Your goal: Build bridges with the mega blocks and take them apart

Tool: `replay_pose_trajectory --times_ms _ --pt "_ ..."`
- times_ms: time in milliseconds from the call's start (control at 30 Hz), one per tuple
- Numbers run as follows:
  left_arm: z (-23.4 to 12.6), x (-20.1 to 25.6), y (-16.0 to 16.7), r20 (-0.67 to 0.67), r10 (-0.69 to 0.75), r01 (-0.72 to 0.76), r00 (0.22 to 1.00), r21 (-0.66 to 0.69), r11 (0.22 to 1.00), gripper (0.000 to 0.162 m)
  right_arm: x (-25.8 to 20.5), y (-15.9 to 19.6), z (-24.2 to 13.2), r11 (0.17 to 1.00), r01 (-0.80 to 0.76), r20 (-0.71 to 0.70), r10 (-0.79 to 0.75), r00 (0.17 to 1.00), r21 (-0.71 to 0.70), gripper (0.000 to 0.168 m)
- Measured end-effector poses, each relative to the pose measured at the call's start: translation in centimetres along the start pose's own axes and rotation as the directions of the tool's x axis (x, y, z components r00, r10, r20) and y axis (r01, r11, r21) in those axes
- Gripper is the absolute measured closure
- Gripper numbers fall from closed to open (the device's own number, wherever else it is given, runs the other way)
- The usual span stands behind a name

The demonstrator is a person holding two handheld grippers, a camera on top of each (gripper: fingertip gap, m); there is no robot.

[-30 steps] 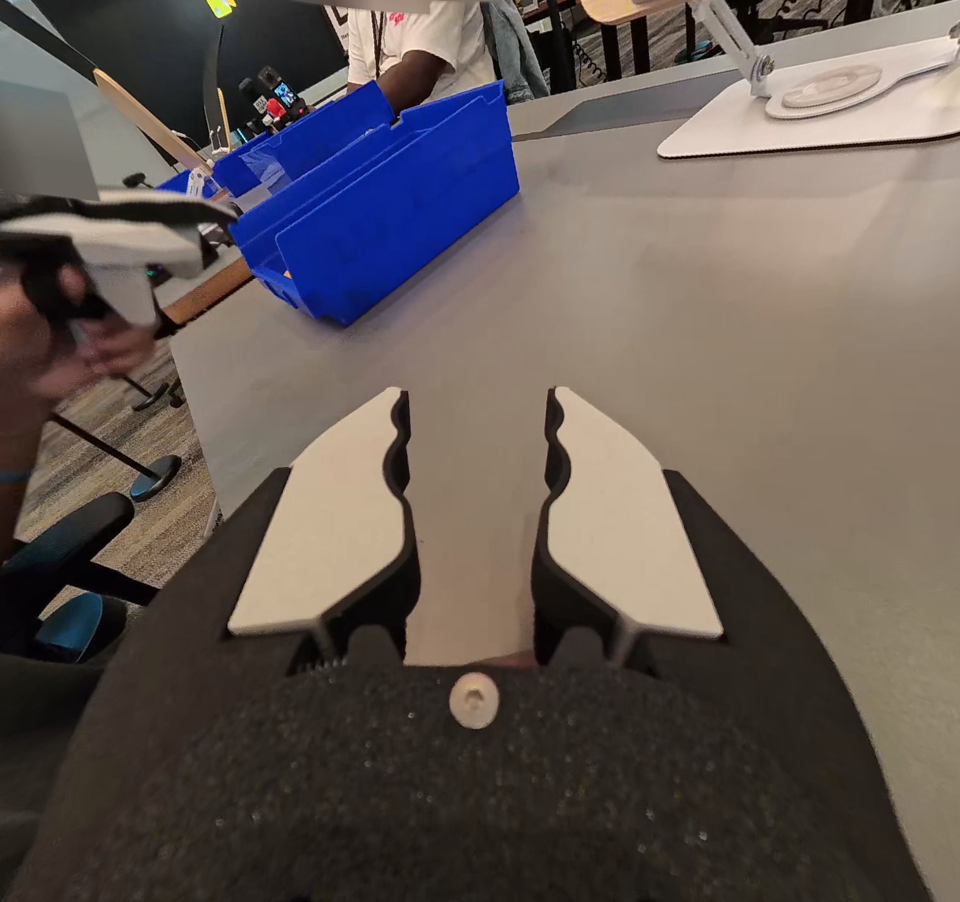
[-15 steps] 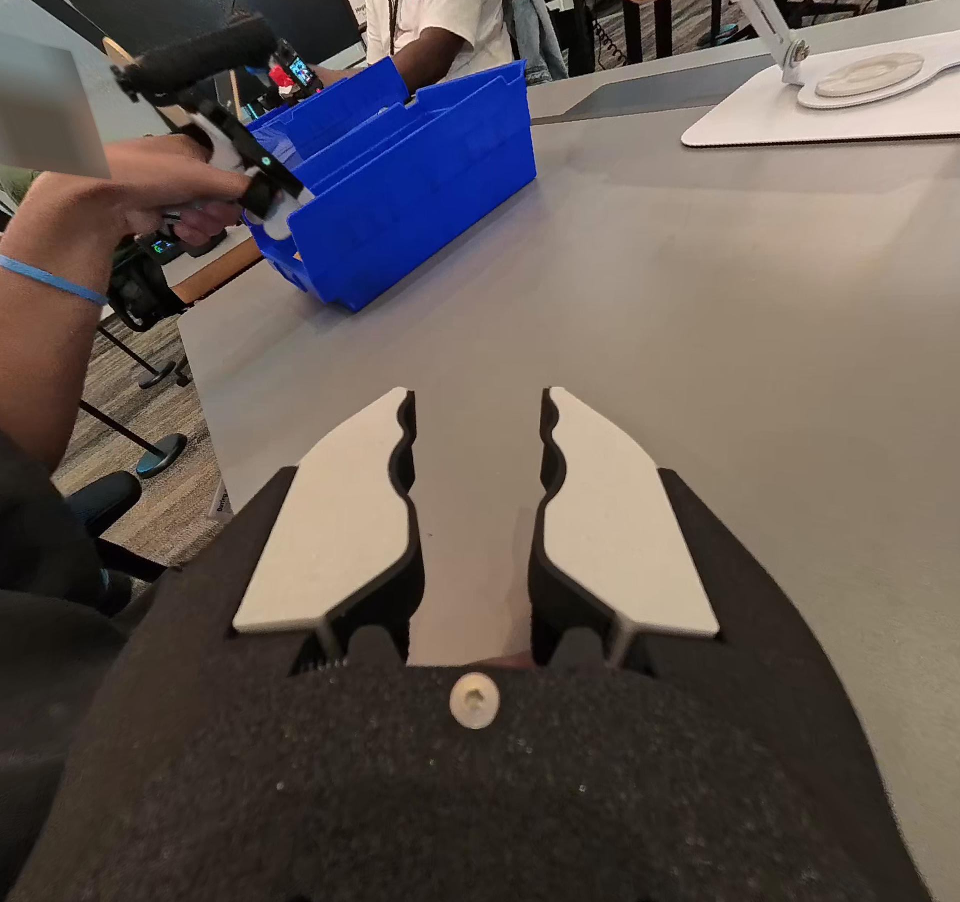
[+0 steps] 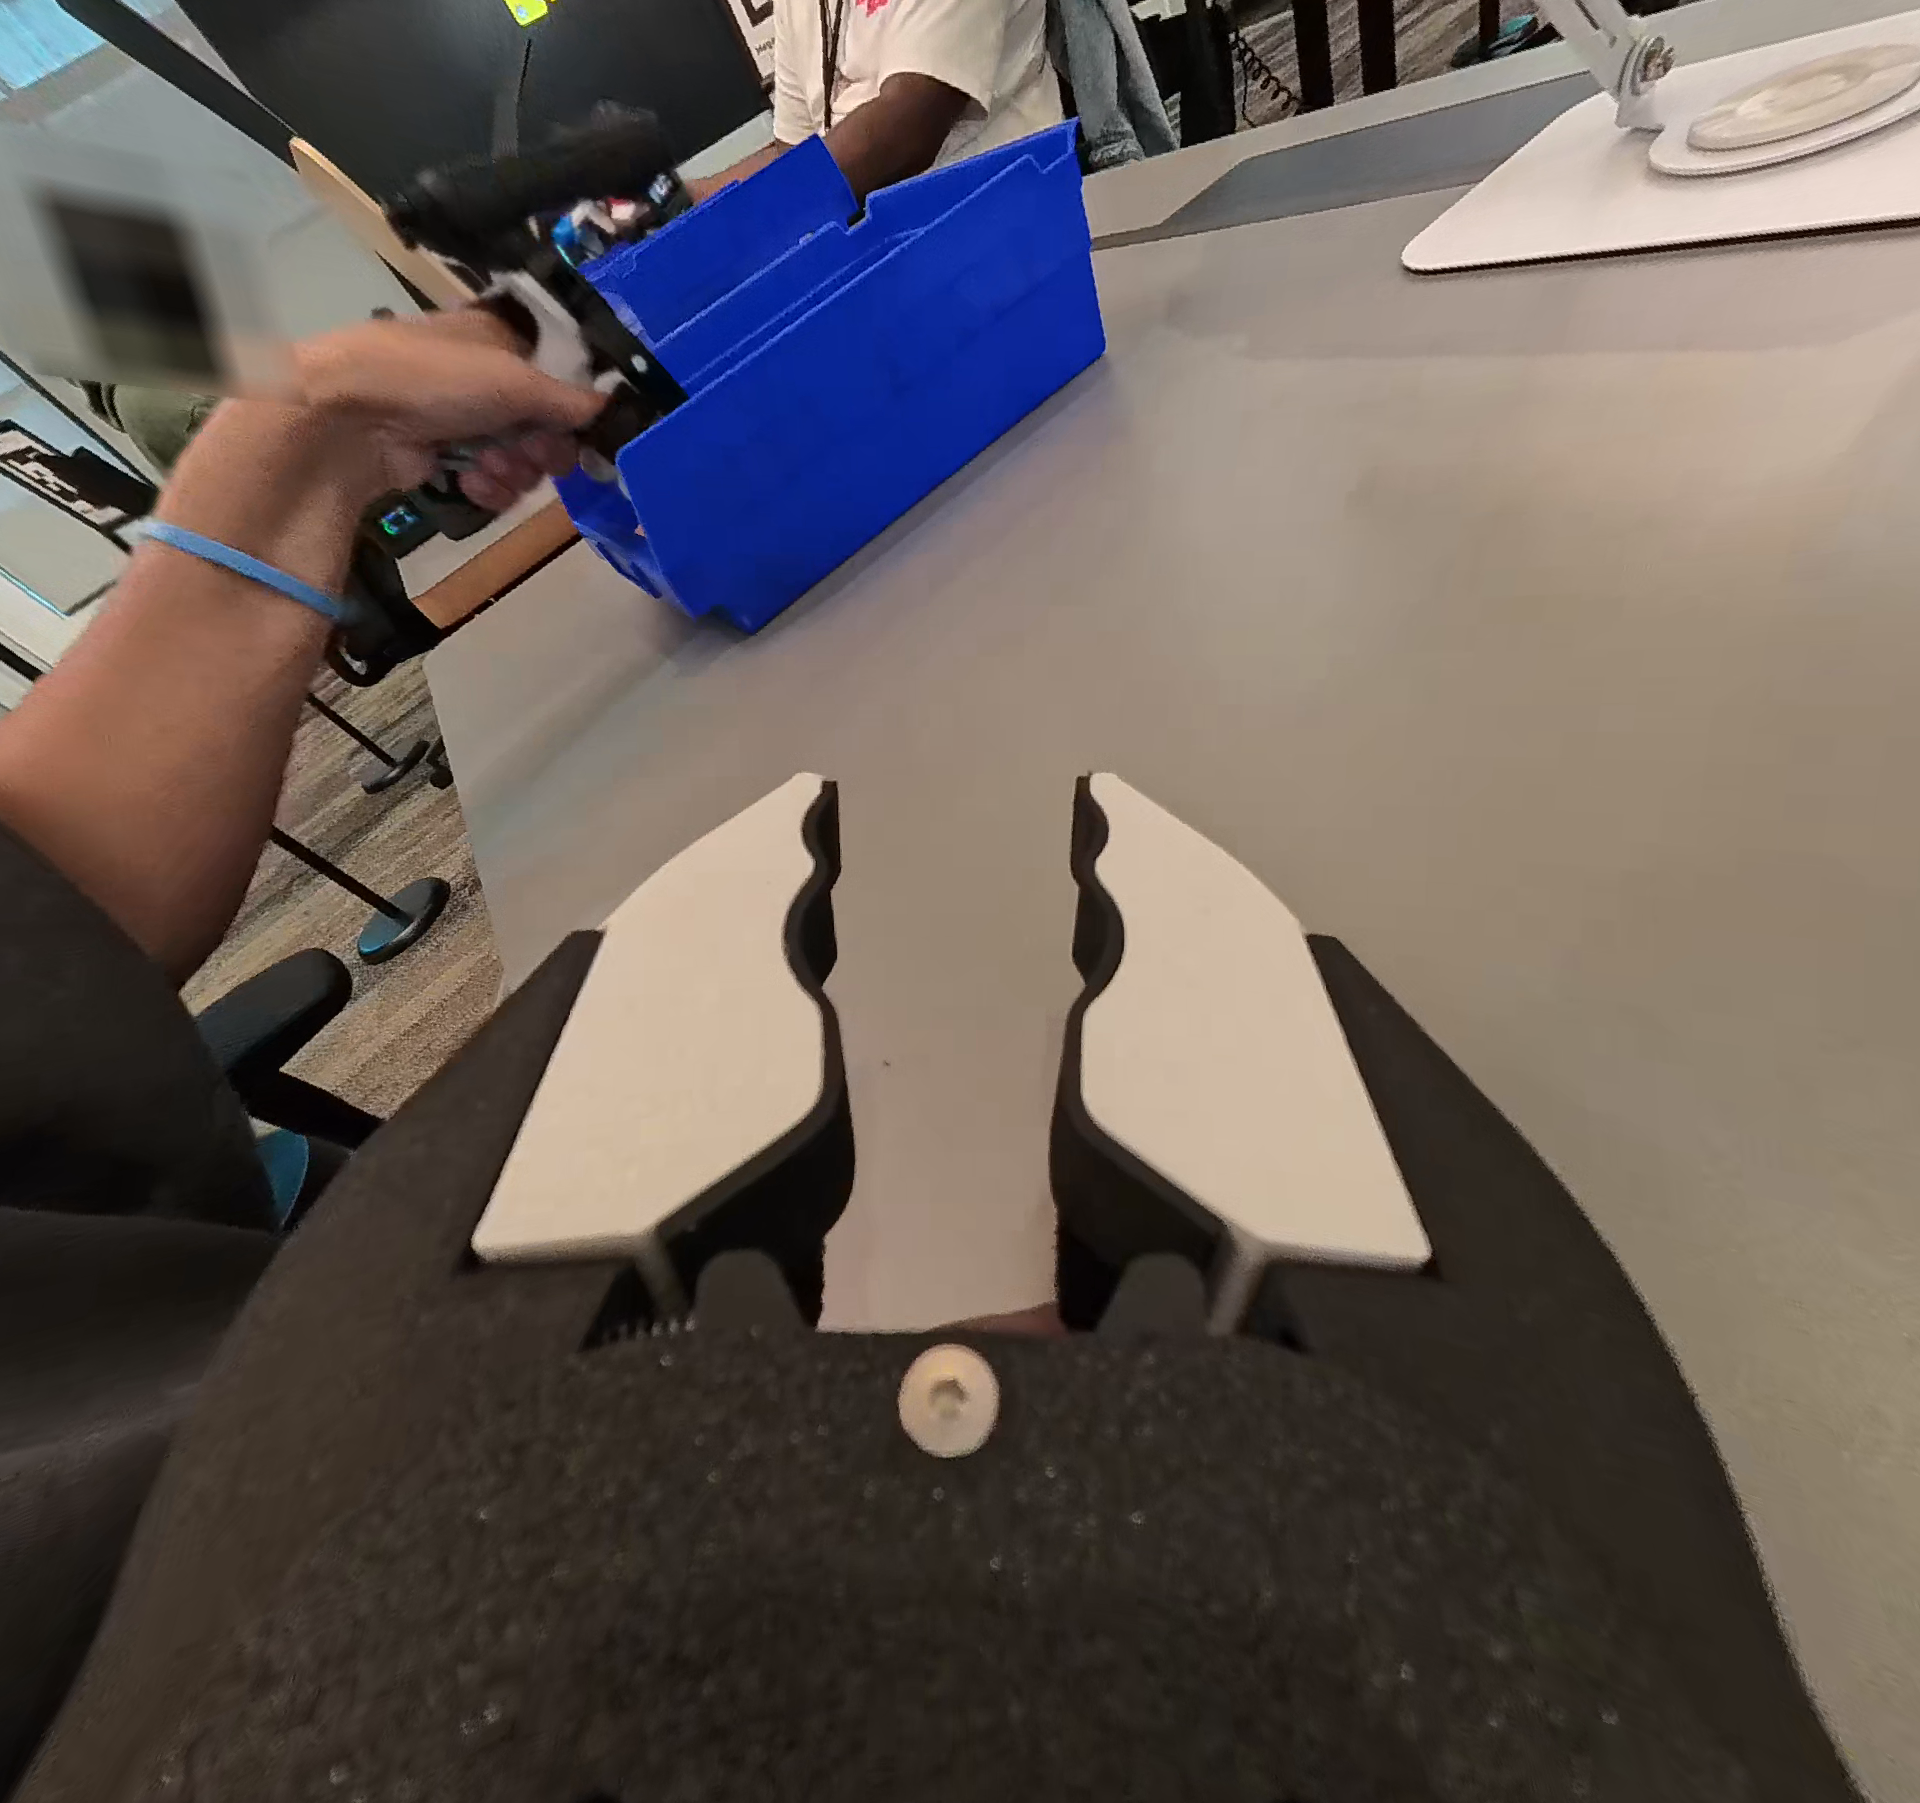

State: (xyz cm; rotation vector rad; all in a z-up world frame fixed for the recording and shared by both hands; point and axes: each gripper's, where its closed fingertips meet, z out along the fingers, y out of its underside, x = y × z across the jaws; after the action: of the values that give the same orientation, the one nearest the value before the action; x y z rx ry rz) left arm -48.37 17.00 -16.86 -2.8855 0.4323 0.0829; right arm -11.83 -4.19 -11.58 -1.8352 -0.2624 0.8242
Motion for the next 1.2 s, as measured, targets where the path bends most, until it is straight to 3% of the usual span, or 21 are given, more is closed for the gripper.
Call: replay_pose_trajectory --times_ms 100,167,233,333,500,667,800,1000,1133,1200 --pt "-4.6 1.3 -2.4 0.019 0.174 -0.175 0.985 0.134 0.975 0.097 -0.1 0.0 0.0 1.0 0.016 -0.007 -0.016 1.0 -0.003 0.127" --pt "-8.3 5.0 -4.2 -0.03 0.405 -0.384 0.914 0.258 0.886 0.097 -0.1 0.0 0.1 1.0 0.021 -0.009 -0.021 1.0 -0.003 0.127" --pt "-11.3 10.1 -5.0 -0.055 0.677 -0.61 0.734 0.382 0.694 0.097 -0.1 0.0 0.1 1.0 0.021 -0.008 -0.021 1.0 -0.004 0.127" --pt "-13.2 17.7 -4.5 -0.089 0.904 -0.776 0.418 0.483 0.406 0.097 -0.1 0.0 0.2 1.0 0.018 -0.005 -0.018 1.0 -0.006 0.127" --pt "-8.6 24.5 -3.6 -0.028 1.0 -0.936 0.001 0.352 0.011 0.097 0.0 -0.1 0.1 1.0 0.012 -0.007 -0.012 1.0 0.0 0.128" --pt "-2.8 26.9 -3.1 -0.059 0.968 -0.94 -0.242 0.262 -0.219 0.097 -0.1 0.0 0.3 0.999 0.032 -0.016 -0.032 0.999 -0.008 0.128" --pt "-1.0 27.6 -3.2 -0.071 0.943 -0.919 -0.324 0.261 -0.296 0.097 -0.1 0.2 0.4 0.999 0.04 -0.023 -0.04 0.999 -0.019 0.128" --pt "-0.2 27.9 -2.3 -0.154 0.931 -0.918 -0.33 0.282 -0.279 0.097 0.0 0.2 0.4 0.999 0.028 -0.015 -0.028 0.999 -0.019 0.128" --pt "-2.0 27.4 -3.1 -0.063 0.964 -0.928 -0.258 0.294 -0.229 0.082 -0.2 0.3 0.4 0.999 0.016 -0.001 -0.016 1.0 -0.027 0.128" --pt "-5.4 27.0 -3.4 -0.02 0.988 -0.916 -0.151 0.38 -0.132 0.074 -0.3 0.4 0.4 1.0 0.009 0.003 -0.009 1.0 -0.028 0.128"
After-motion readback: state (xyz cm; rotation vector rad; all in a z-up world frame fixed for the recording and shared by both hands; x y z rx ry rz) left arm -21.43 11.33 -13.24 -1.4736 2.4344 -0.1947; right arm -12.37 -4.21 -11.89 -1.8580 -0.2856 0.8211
